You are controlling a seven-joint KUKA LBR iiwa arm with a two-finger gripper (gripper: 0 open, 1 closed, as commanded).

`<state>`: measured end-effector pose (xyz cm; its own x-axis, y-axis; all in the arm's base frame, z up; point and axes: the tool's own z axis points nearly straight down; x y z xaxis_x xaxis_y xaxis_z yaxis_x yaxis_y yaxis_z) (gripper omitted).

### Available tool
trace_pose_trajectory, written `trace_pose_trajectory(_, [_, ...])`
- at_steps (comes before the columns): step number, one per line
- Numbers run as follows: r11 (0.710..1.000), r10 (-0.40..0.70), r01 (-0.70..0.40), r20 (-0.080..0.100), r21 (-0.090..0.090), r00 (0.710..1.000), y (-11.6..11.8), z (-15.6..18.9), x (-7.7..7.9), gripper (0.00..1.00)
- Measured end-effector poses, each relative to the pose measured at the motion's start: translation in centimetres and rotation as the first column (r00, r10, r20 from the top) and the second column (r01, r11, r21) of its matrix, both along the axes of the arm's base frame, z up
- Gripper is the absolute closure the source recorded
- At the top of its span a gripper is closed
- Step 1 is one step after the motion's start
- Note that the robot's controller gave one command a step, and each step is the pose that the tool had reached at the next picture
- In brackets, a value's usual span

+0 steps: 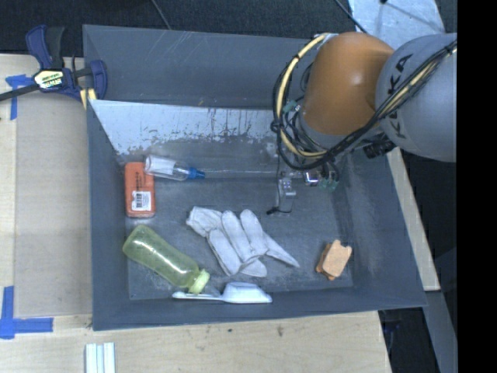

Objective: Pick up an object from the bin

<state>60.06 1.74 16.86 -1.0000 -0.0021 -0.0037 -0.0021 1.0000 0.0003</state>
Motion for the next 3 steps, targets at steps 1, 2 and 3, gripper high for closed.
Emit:
trace_pose_trajectory(1, [0.998, 0.063, -0.063, 0.005, -0.001, 0.998, 1.9, -4.4, -3.4, 0.0])
trace_pose_trajectory(2, [1.0, 0.021, -0.021, -0.001, 0.0, 1.0, 3.8, -8.5, -4.6, 0.0])
trace_pose_trajectory(3, [0.999, 0.052, -0.052, 0.003, 0.001, 0.999, 7.4, -8.4, -2.5, 1.0])
